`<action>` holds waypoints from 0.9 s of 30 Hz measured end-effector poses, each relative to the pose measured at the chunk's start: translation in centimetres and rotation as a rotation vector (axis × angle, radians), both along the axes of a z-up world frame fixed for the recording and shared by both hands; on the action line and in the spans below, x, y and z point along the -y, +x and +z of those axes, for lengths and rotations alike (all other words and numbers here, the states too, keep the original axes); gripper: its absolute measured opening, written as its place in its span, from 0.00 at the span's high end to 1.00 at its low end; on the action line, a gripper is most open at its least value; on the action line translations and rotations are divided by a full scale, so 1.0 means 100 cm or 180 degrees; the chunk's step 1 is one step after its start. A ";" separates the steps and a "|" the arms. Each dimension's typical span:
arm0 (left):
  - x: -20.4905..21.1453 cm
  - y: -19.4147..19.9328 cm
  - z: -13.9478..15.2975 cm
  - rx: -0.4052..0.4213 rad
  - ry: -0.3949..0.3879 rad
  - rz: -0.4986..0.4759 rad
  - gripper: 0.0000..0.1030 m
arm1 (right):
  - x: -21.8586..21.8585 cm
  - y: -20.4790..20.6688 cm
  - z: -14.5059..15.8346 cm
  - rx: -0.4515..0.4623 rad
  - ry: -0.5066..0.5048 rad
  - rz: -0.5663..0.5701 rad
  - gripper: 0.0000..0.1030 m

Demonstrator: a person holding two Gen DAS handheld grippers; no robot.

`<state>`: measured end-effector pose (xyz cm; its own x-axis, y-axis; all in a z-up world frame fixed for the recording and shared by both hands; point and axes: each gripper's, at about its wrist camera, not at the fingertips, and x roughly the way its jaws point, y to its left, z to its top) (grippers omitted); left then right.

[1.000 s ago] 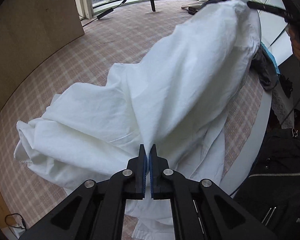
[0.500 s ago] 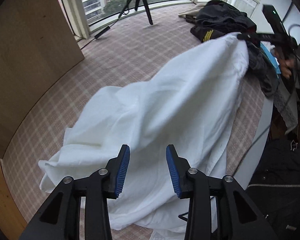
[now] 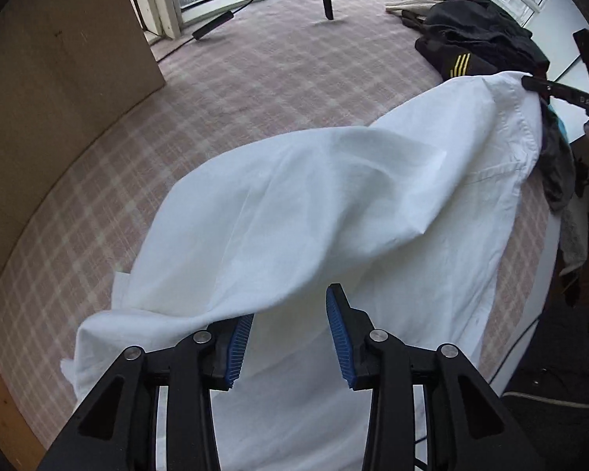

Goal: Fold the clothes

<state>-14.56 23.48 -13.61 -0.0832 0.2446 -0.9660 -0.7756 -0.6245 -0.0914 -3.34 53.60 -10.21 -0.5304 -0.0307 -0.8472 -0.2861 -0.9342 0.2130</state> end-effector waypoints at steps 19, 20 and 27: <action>0.054 0.077 0.054 -0.0492 0.0395 0.0092 1.00 | 0.041 -0.031 0.113 -0.0746 0.0603 0.0339 0.94; 0.058 0.085 0.066 -0.0594 0.0453 0.0122 1.00 | 0.054 -0.036 0.138 -0.0885 0.0742 0.0461 0.94; 0.102 0.119 0.134 -0.1077 0.0829 0.0464 1.00 | 0.162 -0.045 0.321 -0.1857 0.1551 0.1205 0.94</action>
<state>-2.64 13.24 -0.18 -0.4355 0.4384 -0.7862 -0.6945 -0.7193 -0.0164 -7.85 37.39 21.93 -0.9140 0.0032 -0.4056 0.0950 -0.9705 -0.2217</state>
